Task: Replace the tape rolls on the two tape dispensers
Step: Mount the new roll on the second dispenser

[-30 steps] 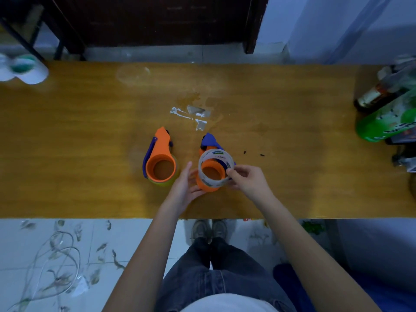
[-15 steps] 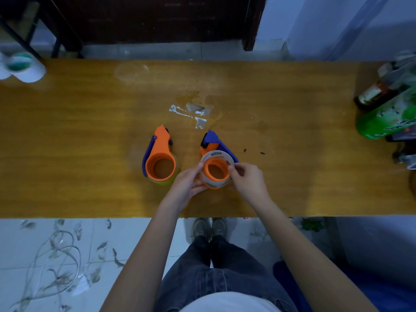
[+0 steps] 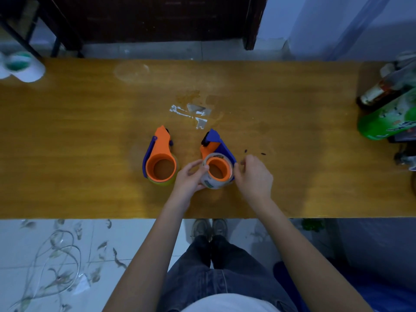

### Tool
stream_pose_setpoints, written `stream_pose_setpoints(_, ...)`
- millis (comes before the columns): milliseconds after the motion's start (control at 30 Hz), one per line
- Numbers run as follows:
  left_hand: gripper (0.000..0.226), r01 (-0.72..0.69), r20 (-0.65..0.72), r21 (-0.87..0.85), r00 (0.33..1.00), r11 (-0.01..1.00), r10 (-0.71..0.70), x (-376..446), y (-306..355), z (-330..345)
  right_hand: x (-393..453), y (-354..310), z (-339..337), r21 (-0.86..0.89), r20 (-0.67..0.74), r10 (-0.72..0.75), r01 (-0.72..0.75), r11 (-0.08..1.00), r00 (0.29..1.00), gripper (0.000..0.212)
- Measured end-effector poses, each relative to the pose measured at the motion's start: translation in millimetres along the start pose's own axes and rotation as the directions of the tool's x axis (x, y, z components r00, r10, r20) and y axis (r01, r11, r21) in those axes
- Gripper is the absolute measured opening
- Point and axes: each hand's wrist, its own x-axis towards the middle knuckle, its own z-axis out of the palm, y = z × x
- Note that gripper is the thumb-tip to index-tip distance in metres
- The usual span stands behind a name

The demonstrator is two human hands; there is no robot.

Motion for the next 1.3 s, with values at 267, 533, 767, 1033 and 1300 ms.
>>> stream_pose_setpoints(267,0.04,-0.1,0.029,0.269,0.995,0.958,0.096,-4,28,6,40,-11,5,0.438,0.675,0.054,-0.459,0.773,0.736,0.038)
stream_pose_setpoints(533,0.054,-0.445,0.157,0.571,0.884,0.69,0.441,-20,46,10,22,-20,10,0.574,0.781,0.091,-0.767,0.287,0.618,0.029)
stream_pose_setpoints(767,0.052,-0.688,0.635,0.682,0.387,-0.249,0.669,-39,47,-12,11,-23,-11,0.546,0.836,-0.021,-0.834,-0.076,0.549,0.023)
stream_pose_setpoints(1033,0.048,-0.678,0.825,0.524,0.255,-0.515,0.505,-54,65,-14,-5,-21,-30,0.43,0.899,-0.125,-0.9,0.077,0.419,0.03)
stream_pose_setpoints(1300,0.023,-0.707,0.887,0.404,0.148,-0.581,0.437,-60,63,-11,-9,-20,-41,0.433,0.9,-0.125,-0.887,0.162,0.417,0.03)
